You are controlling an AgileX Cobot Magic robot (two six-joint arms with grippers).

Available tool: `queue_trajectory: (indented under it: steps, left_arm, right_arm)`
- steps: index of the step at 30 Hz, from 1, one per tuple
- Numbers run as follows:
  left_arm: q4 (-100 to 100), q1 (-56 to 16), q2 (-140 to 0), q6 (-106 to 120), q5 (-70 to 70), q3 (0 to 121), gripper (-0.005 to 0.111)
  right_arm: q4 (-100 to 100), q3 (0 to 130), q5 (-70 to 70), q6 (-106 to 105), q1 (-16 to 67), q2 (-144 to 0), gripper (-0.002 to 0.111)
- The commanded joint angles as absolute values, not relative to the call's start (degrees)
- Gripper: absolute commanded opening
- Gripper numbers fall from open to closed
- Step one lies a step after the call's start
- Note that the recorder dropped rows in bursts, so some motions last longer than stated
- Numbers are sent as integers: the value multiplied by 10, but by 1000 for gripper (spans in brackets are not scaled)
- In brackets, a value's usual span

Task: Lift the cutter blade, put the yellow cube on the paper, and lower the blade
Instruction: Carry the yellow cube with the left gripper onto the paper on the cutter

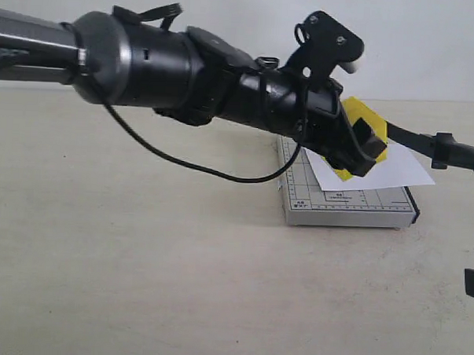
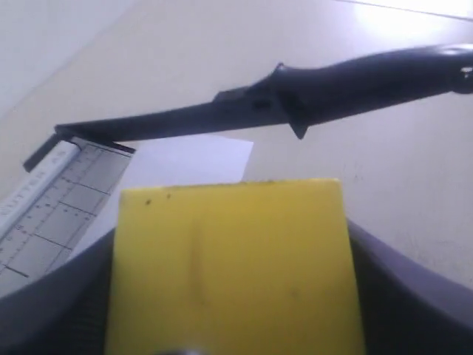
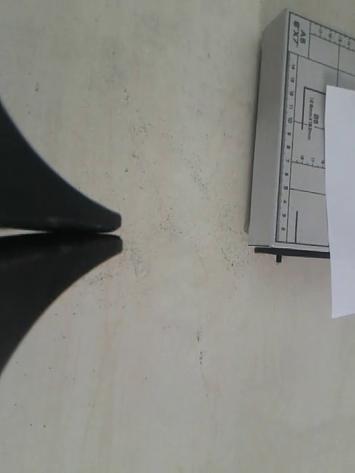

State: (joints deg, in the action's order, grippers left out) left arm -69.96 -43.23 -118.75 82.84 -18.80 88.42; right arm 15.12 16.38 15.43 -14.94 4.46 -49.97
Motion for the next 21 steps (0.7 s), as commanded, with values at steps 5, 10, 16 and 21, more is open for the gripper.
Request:
queue_trajectory:
  steps: [5,10,16,21]
  left_arm:
    - [-7,-435,-1267,172,-317,1122,5]
    - [-37,-437,-1331,188,-327,1211,5]
    - [-41,-441,-1427,168,-341,1301,5]
    - [-56,-441,-1455,151,-309,1314,5]
  right_arm:
    - [186,167,142,-112,45,-498,0]
    - [189,167,131,-104,45,-498,0]
    - [189,167,131,-104,45,-499,0]
    - [189,167,131,-103,45,-499,0]
